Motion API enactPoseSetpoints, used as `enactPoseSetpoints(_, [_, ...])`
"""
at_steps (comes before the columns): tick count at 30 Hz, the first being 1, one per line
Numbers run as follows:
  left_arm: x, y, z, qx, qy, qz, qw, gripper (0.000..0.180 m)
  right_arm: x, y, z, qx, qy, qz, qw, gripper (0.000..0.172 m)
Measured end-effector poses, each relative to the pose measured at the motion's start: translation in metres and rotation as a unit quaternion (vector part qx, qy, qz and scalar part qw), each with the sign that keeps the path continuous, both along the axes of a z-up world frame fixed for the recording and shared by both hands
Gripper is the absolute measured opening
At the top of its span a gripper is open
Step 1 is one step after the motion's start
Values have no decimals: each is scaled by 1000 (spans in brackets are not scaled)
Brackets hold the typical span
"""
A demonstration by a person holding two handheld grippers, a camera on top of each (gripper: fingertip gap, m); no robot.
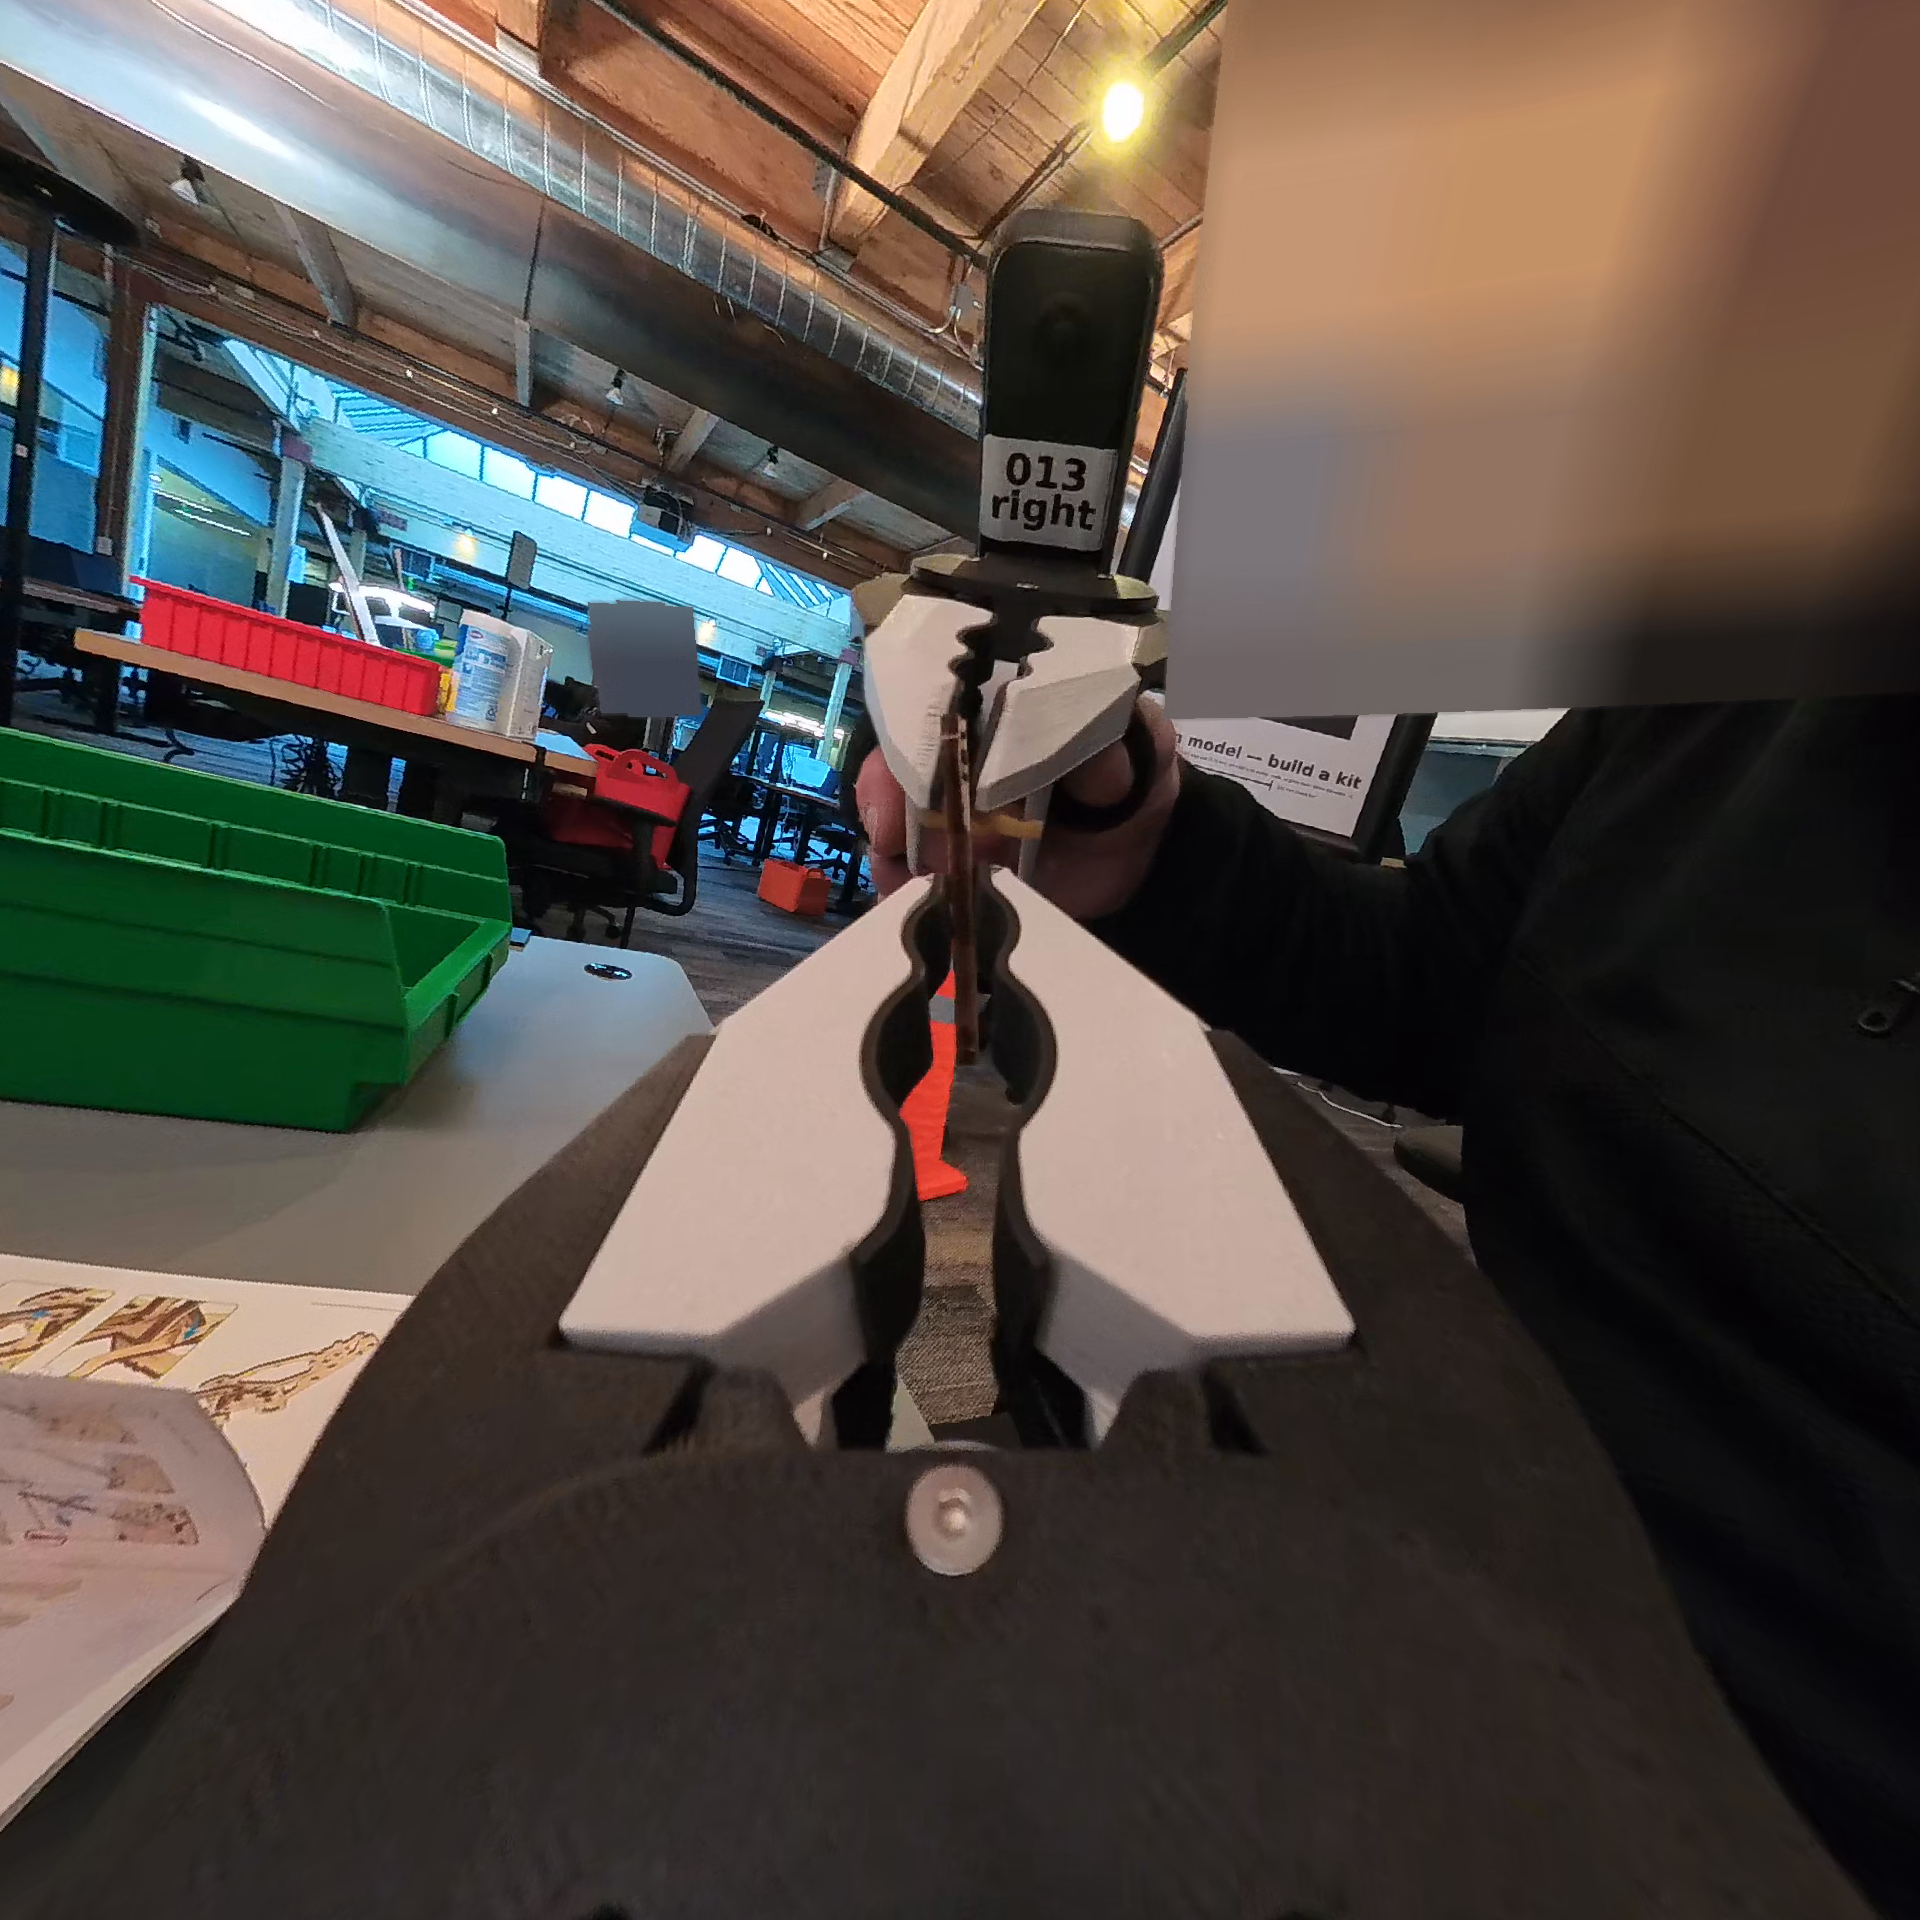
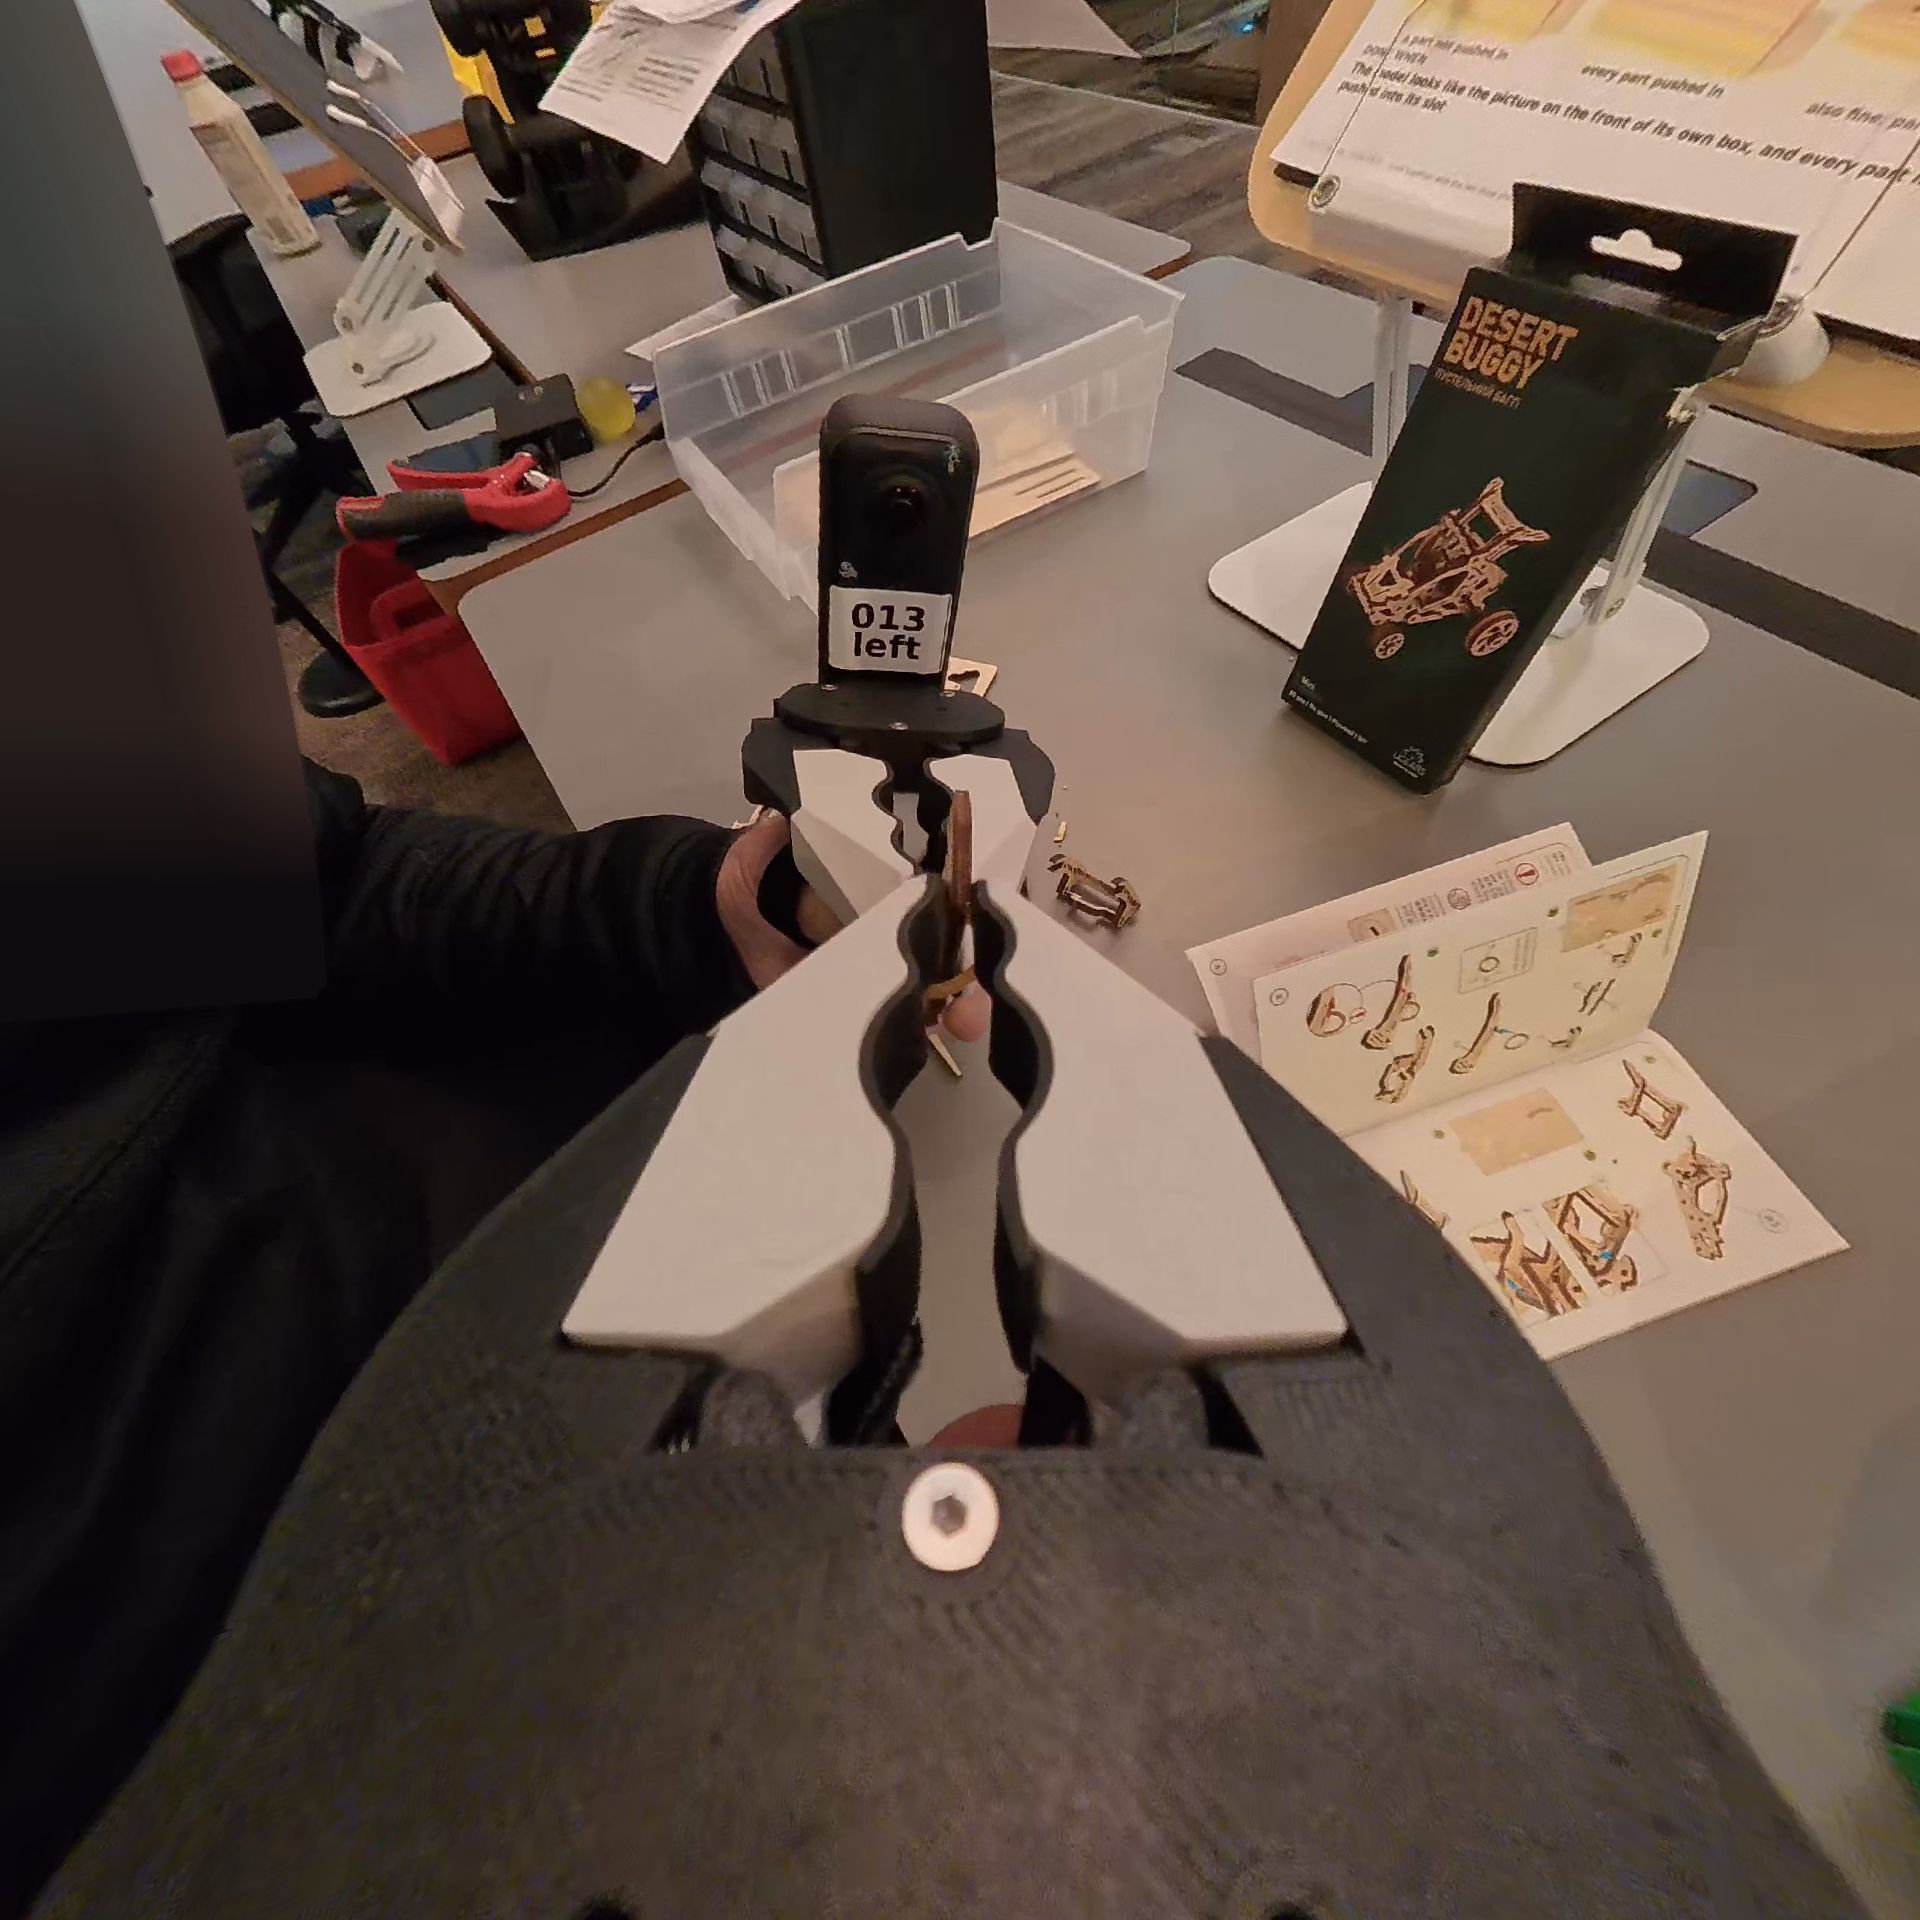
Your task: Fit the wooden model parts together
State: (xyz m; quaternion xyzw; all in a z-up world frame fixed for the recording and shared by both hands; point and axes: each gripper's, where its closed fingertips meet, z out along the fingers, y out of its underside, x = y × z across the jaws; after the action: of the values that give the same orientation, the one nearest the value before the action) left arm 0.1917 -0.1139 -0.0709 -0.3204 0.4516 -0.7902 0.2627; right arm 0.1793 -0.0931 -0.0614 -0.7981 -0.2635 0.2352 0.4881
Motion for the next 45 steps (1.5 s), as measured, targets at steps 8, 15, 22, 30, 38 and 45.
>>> enactPoseSetpoints(8, [0,0,-1,4,1,5,1000,1,0,-1,-2,10,4,3,1000,1])
enactPoseSetpoints(15, [-1,-1,1,-2,-2,-1,1000,0,-2,-2,-2,30,58,5,998,1])
enactPoseSetpoints(22, [-1,-2,1,-7,-4,-9,1000,1,-3,-1,1,44,85,0,995,1])
enactPoseSetpoints(30, [-2,4,2,-27,0,-11,1000,1,15,-1,26,63,114,-28,991,18])
enactPoseSetpoints(38, [-17,-1,12,3,28,8,1000,1,17,0,23,54,165,-6,985,17])
enactPoseSetpoints(45, [-69,7,19,80,82,59,992,1,0,-4,32,74,171,43,982,18])
